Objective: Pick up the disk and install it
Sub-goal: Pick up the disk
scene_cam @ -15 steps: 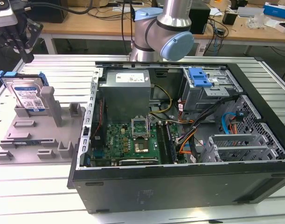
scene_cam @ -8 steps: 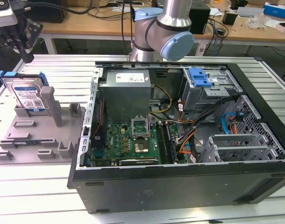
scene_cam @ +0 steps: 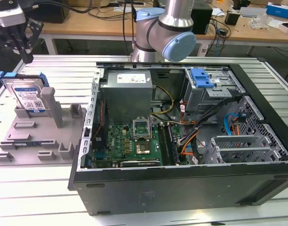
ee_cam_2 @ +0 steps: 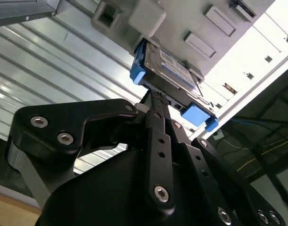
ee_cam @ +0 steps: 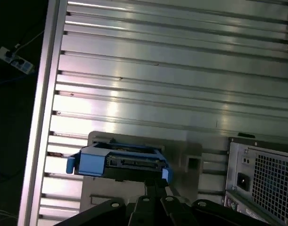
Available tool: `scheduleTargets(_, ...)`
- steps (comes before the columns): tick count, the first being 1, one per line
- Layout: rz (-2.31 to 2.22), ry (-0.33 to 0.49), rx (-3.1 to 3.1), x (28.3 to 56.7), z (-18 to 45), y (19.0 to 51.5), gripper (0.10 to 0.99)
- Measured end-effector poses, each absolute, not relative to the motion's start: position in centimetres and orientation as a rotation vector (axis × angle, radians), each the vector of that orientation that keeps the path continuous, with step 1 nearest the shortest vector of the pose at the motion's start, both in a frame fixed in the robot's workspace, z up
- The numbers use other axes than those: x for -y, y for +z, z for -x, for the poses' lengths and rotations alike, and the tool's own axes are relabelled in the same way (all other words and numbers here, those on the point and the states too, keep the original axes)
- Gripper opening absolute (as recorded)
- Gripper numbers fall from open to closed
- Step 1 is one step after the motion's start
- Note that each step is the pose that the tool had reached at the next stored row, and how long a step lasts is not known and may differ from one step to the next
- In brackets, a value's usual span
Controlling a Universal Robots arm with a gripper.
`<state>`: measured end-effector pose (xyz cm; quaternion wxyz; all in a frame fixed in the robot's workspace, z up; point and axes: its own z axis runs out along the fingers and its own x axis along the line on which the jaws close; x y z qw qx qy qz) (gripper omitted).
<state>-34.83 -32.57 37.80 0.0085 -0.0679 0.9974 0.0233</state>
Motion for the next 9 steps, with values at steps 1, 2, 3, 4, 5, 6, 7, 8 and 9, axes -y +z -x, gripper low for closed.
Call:
scheduleTargets(1,0.306,0.074,-3.113,32.57,34.83,37.79,0.106)
scheduleTargets(2,0.343,0.074,-3.111,32.57,34.83,37.78,0.106)
scheduleTargets(3,0.373,0.075,-3.109,32.57,34.83,37.78,0.106)
scheduleTargets(4,0.415,0.075,-3.107,32.57,34.83,37.78,0.106)
scheduleTargets(5,0.438,0.076,-3.106,32.57,34.83,37.79,0.106)
scheduleTargets(6,0.485,0.074,-3.104,32.57,34.83,37.79,0.106)
scheduleTargets(7,0.533,0.069,-3.102,32.58,34.82,37.79,0.106)
scheduleTargets(8,0.558,0.065,-3.101,32.58,34.82,37.78,0.114)
scheduleTargets(9,0.581,0.062,-3.099,32.57,34.83,37.78,0.169)
